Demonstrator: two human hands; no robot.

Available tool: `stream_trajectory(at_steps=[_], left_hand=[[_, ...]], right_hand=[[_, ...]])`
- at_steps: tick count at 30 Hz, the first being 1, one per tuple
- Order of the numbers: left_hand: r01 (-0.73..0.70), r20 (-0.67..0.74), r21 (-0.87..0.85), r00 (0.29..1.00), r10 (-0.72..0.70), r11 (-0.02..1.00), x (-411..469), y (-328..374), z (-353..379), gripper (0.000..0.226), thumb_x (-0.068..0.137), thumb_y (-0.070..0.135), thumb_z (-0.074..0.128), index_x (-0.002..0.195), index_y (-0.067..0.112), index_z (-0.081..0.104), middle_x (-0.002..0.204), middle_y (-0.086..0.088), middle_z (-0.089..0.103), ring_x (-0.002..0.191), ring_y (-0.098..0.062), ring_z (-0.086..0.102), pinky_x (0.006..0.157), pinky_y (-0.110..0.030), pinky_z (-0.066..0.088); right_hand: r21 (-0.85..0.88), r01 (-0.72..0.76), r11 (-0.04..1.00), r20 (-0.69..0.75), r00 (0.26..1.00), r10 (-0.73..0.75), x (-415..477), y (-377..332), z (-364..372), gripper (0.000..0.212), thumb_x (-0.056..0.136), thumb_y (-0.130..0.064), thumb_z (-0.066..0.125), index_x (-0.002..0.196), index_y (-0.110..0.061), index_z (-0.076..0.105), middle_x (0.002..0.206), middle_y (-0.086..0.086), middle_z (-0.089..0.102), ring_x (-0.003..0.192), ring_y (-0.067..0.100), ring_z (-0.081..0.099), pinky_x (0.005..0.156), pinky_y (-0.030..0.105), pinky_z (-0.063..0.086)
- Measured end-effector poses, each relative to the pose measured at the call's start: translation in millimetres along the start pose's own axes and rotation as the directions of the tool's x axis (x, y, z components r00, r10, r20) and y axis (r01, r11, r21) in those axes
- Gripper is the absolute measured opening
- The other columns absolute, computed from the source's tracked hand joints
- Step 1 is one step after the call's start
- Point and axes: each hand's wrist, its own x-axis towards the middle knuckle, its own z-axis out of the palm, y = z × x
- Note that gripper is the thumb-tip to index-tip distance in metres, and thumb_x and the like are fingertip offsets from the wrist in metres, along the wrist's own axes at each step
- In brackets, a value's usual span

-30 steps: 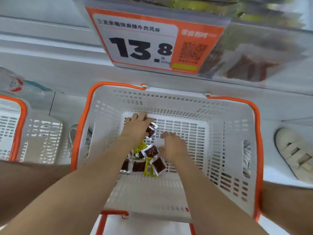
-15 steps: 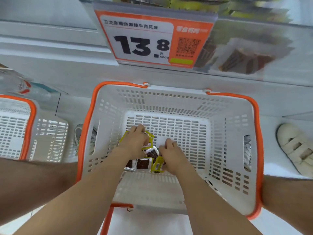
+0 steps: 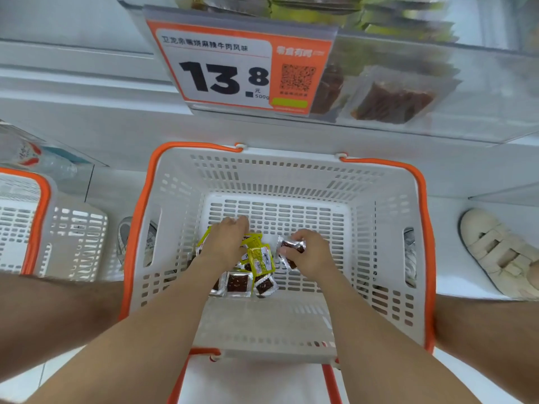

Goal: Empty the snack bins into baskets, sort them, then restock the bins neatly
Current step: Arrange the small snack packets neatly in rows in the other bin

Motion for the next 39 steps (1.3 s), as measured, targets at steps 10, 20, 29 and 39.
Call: stream_trajectory(at_steps=[10,20,29,39], left_hand=[[0.273,0.215,-0.873,0.959,-0.183,0.405,-11,41,-68,0.008,0.094,0.006,0.075,0.095,0.012,0.07,0.102,-0.018,0.071,0.084,-0.027,0.075,0.075,-0.037,0.065],[0.246,0.209,-0.94,0.963,-0.169,0.235,-51,53,-135,0.031,0.096,0.0,0.07,0.124,0.005,0.057,0.12,-0.025,0.07,0.093,-0.03,0.075,0.088,-0.051,0.063],[0.132,0.143,-0.871,0.99,-0.013,0.472,-100,70,-205,0.03,0.101,0.001,0.058,0.126,0.017,0.063,0.116,-0.011,0.07,0.1,-0.027,0.074,0.084,-0.047,0.064],[0.073,0.076,-0.966,0.997,0.0,0.246,-130,81,-241,0.028,0.098,0.006,0.067,0.125,0.008,0.069,0.117,-0.021,0.075,0.101,-0.031,0.075,0.092,-0.047,0.062]], right_hand=[[0.207,0.181,0.961,-0.266,0.956,-0.123,-9,-53,-14,0.01,0.087,-0.012,0.081,0.094,-0.019,0.079,0.089,-0.015,0.073,0.082,-0.001,0.069,0.079,0.025,0.058],[0.151,0.422,0.894,-0.044,0.906,-0.42,-61,-102,-27,0.054,0.096,0.005,0.059,0.141,-0.024,0.062,0.112,-0.005,0.077,0.087,-0.008,0.066,0.086,0.022,0.054],[0.451,0.364,0.815,-0.201,0.931,-0.304,-82,-145,-71,0.029,0.088,-0.014,0.082,0.11,-0.031,0.076,0.098,0.015,0.075,0.088,0.024,0.072,0.084,0.046,0.061],[-0.146,0.748,0.647,-0.275,0.598,-0.753,-134,-186,-69,0.014,0.086,-0.04,0.082,0.093,-0.028,0.077,0.094,-0.012,0.062,0.088,0.006,0.063,0.082,0.017,0.048]])
